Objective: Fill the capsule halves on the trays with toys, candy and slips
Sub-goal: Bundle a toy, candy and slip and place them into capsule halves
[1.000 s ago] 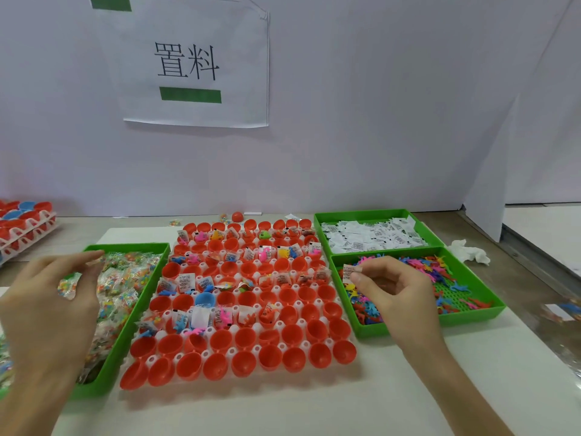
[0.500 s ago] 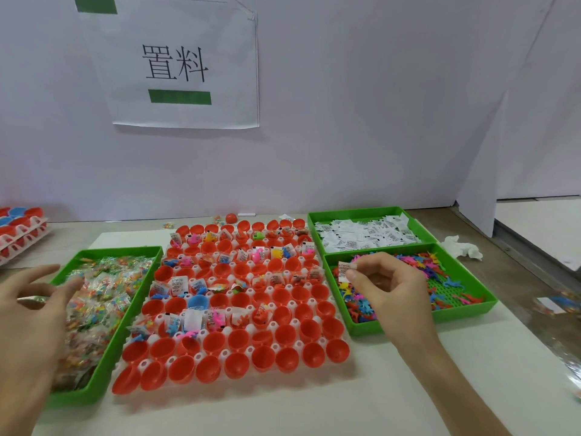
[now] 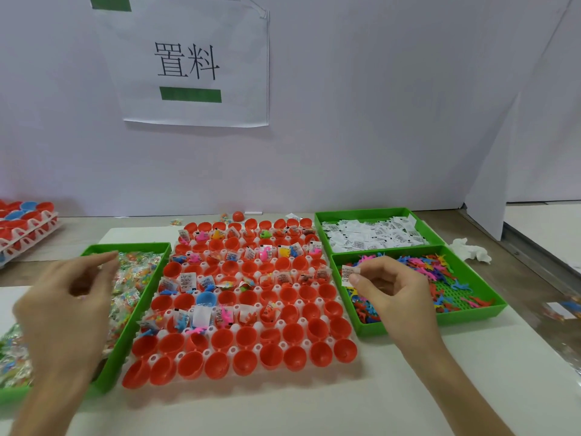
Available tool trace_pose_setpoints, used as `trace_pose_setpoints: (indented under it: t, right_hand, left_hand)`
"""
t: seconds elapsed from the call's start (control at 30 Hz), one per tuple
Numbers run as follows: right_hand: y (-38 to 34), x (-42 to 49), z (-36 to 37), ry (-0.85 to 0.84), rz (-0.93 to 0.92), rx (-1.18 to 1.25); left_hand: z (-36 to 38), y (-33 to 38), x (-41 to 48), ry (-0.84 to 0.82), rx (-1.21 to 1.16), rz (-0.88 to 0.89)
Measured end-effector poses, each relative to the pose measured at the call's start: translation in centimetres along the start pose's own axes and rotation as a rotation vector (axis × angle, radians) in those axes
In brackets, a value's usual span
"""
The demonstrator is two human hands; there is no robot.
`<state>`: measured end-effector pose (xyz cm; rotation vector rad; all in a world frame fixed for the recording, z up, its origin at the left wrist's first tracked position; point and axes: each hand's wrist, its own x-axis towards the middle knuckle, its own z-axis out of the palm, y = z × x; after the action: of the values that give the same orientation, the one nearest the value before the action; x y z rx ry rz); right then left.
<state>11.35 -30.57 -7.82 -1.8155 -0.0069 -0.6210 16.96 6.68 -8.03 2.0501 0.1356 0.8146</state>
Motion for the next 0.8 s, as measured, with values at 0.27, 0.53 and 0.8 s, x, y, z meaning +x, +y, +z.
trace_pose_setpoints:
  t: [0.27,0.53,0.8]
  right_hand:
    - [-0.6,-0.3,0.5,-0.066,0.077,0.098]
    - [-2.2,-0.8,0.7,-0.168,0.154,0.327]
    - [-2.7,-1.4,1.3,-0.261,0.104,0.331]
  left_hand:
    - [6.2,10.5,-7.9,-0.363,-0.471,0.003]
    - [9.1,12.3,-10.2,-0.633,-0.803,-0.221]
    - [9.1,12.1,-11.8,-0.665,-0.834,-0.259]
